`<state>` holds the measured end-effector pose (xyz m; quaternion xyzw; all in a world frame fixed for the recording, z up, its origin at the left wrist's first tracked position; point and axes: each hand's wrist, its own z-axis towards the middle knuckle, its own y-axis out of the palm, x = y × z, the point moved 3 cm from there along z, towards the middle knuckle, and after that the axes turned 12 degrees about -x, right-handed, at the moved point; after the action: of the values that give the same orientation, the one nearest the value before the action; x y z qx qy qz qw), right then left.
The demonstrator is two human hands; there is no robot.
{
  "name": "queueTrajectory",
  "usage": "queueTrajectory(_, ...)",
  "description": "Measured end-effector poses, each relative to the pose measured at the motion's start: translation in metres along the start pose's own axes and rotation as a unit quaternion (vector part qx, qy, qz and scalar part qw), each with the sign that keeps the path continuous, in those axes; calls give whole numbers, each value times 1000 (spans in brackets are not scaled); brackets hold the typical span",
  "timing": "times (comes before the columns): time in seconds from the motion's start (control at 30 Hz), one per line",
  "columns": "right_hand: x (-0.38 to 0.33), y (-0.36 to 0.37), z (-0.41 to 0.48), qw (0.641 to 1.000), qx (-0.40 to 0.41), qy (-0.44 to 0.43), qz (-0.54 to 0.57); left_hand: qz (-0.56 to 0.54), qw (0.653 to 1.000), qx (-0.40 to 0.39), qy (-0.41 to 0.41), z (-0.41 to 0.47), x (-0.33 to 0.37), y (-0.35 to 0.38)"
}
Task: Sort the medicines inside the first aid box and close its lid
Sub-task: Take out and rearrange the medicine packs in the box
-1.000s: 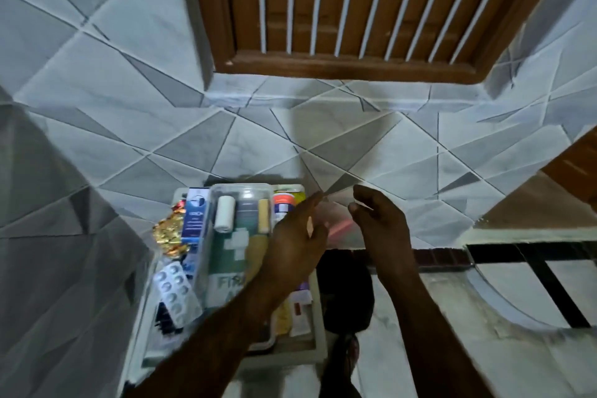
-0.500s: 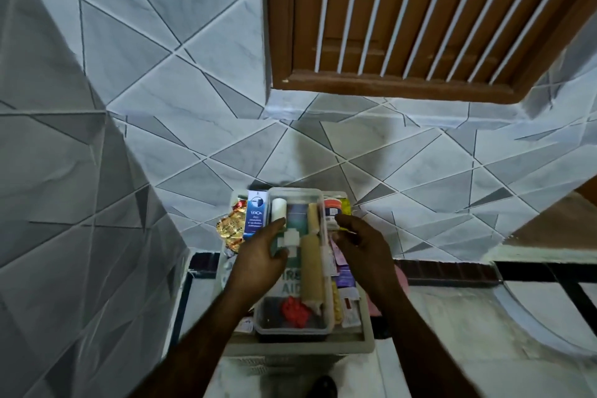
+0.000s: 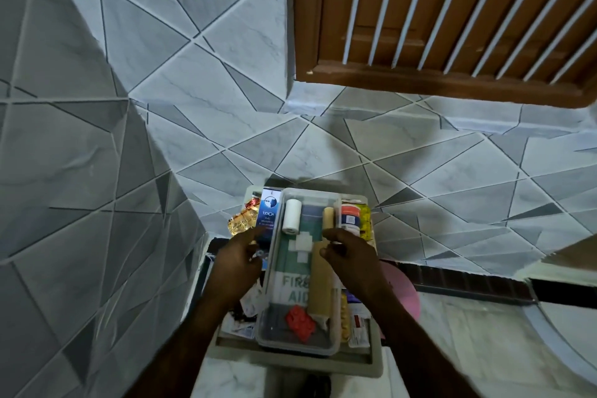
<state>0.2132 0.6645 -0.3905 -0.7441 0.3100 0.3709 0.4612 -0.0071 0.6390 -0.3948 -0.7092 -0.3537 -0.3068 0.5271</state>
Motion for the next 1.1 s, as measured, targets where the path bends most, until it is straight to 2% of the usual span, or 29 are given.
queueTrajectory(0.23,5,-5,20,1000,4,0,-23,17,999,-19,-48,8,-31,-19)
queueTrajectory(0.5,14,-24,40,996,47,29,-69,22,997,-67,-15,39,-26,-16)
queueTrajectory(0.7,14,-30,47,990,73,43,-115,24,998,-51,17,60,-23,-23)
queueTrajectory(0.8,17,-31,54,987,67,39,-140,112,989,-93,6,79,-32,-30)
queueTrajectory(0.93,30,-33,66,964,-2,63,-259,278,945,-170,12,102,-32,-31)
queueTrajectory(1.0,35,-34,71,957,-33,68,-280,327,926,-187,15,112,-28,-30)
queueTrajectory(1.1,33,-36,76,951,-33,73,-298,370,904,-211,19,130,-27,-27)
